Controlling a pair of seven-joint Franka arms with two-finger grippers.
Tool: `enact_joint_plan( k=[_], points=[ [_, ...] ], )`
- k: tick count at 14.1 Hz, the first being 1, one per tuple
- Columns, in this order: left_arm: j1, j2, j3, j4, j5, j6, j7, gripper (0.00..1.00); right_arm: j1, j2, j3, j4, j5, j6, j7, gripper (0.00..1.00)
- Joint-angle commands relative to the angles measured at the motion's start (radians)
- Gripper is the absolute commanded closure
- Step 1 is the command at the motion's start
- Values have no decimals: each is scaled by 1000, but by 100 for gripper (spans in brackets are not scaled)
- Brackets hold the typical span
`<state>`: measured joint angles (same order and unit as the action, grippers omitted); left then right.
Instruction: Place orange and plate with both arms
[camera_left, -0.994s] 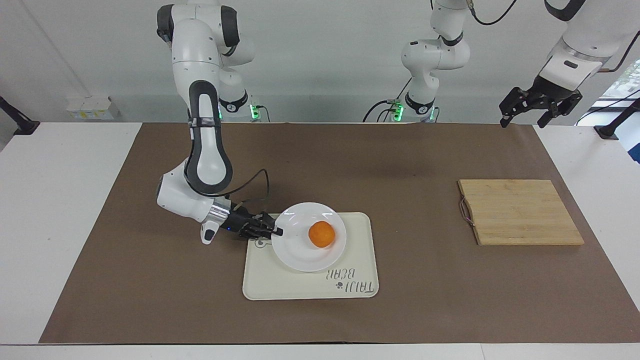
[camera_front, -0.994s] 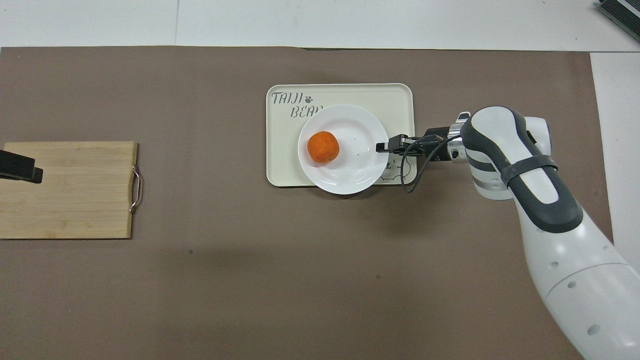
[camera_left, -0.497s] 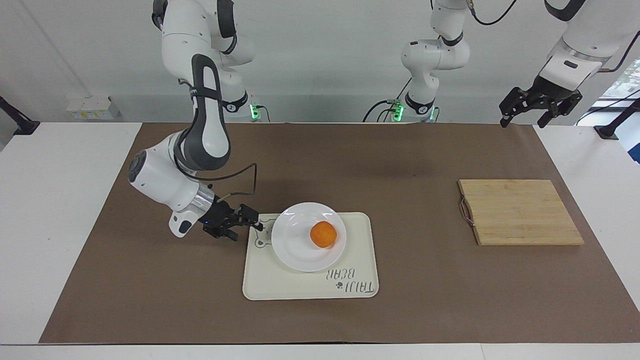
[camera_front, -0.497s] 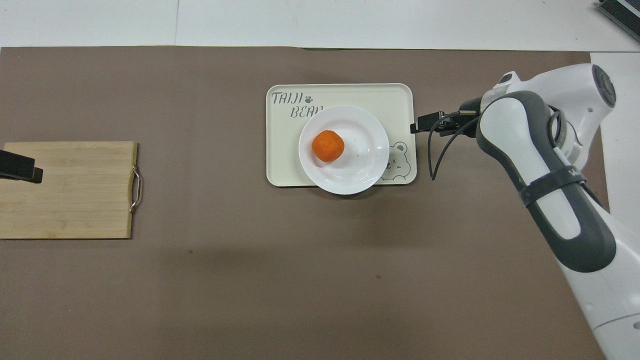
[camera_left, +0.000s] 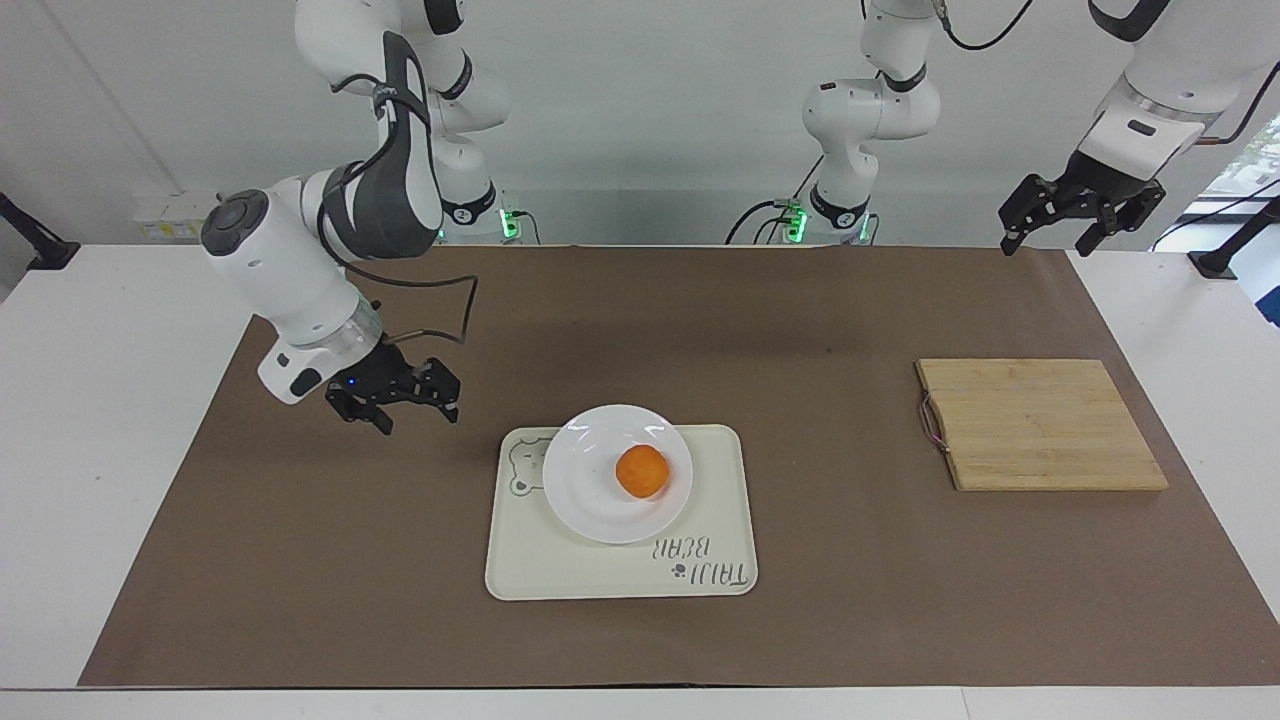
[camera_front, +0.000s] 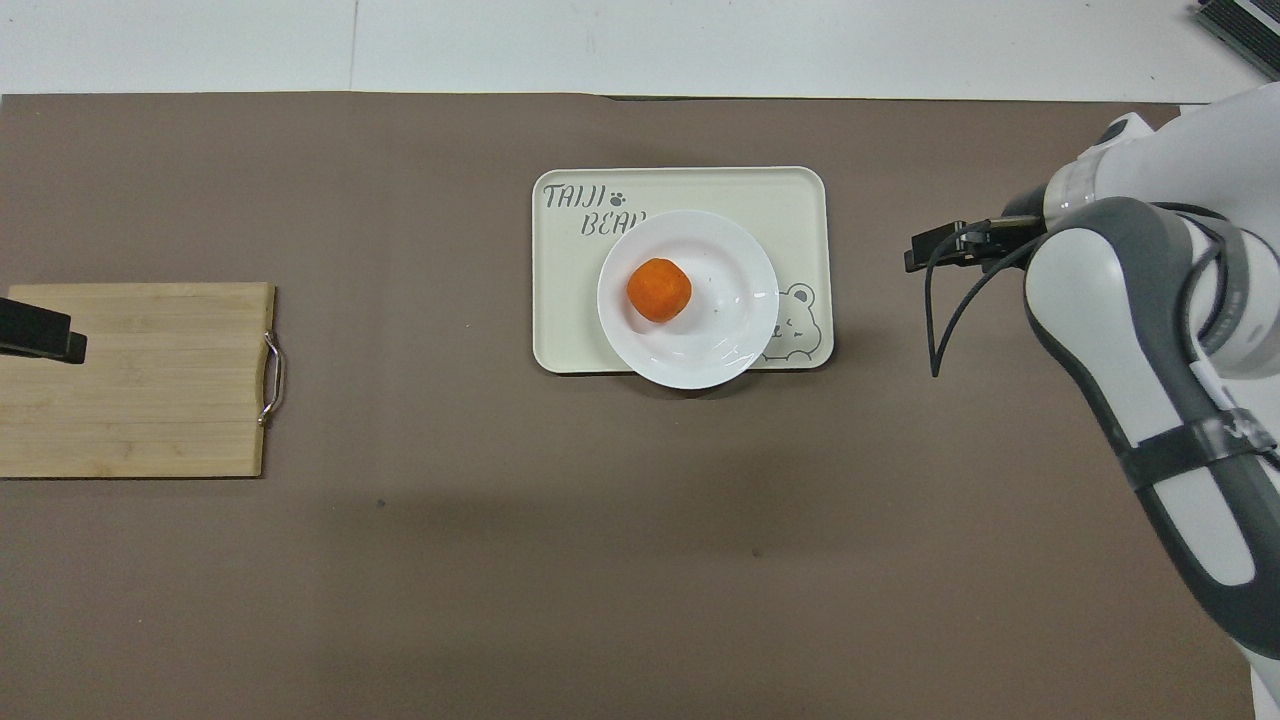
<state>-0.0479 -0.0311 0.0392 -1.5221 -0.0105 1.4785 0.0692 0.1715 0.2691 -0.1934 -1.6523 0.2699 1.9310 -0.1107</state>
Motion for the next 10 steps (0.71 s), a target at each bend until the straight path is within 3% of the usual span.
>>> enact_joint_plan(
  k=[1, 5, 10],
  points=[
    [-13, -20, -13, -20, 17, 20, 1, 0, -56, -44, 3, -35, -102, -94, 36, 0],
    [-13, -32, -44, -38, 17, 23, -8, 0, -78, -86, 2, -47, -221, -168, 37, 0],
    [-10, -32, -45, -35, 15, 11, -9, 0, -76, -223, -1, -34, -301, -193, 36, 0]
  ],
)
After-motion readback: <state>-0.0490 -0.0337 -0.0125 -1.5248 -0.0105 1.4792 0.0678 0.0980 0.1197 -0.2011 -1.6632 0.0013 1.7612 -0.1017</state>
